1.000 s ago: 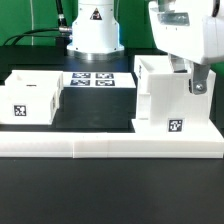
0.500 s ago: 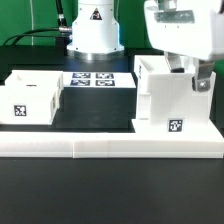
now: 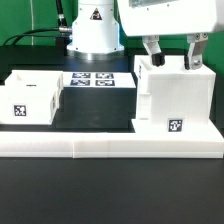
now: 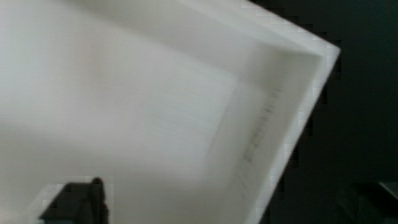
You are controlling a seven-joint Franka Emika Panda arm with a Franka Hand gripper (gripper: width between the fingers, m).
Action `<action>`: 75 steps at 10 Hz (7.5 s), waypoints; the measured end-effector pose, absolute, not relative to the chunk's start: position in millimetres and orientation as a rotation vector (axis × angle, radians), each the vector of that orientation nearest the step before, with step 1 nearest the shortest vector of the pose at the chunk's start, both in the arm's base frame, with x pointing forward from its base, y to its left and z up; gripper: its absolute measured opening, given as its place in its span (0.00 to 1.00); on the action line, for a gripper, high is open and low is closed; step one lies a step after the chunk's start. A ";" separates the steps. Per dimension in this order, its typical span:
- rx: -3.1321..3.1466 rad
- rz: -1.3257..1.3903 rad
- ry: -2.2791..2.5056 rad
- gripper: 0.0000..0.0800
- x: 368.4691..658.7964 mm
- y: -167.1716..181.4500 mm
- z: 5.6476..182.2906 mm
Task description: Assemble drawer
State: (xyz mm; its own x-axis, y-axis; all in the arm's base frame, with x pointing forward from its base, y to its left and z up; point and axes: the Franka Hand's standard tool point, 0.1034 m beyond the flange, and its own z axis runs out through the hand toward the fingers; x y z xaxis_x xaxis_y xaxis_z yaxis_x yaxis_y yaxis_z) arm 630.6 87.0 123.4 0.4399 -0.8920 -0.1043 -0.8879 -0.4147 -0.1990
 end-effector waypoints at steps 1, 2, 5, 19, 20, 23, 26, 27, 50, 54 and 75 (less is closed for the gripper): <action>-2.531 -0.040 1.454 0.81 630.6 86.3 123.2; -2.585 -0.050 1.358 0.81 630.1 84.8 124.2; -2.786 -0.069 0.873 0.81 624.8 59.1 151.8; -3.022 -0.146 -0.131 0.81 588.1 -37.5 115.2; -3.035 -0.135 -0.082 0.81 576.7 -41.9 106.9; -3.052 -0.040 0.065 0.81 534.3 -59.5 77.1; -3.053 -0.038 0.071 0.81 531.5 -63.3 73.2; -3.053 -0.038 0.072 0.81 531.4 -63.7 73.0; -3.128 -0.032 0.028 0.05 493.4 -99.5 5.3; -3.132 -0.028 -0.096 0.05 497.4 -86.9 11.4; -2.371 0.087 -2.077 0.05 509.5 -71.4 22.3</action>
Offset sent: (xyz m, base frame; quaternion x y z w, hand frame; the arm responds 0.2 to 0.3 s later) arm -0.0231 -0.0191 0.0372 -0.0309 -0.0506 -0.2416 0.9686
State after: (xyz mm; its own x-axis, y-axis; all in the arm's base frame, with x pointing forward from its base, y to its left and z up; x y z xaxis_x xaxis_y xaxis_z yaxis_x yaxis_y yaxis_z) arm 509.5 -71.4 22.3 0.1308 0.9902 -0.0493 0.9908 -0.1323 -0.0275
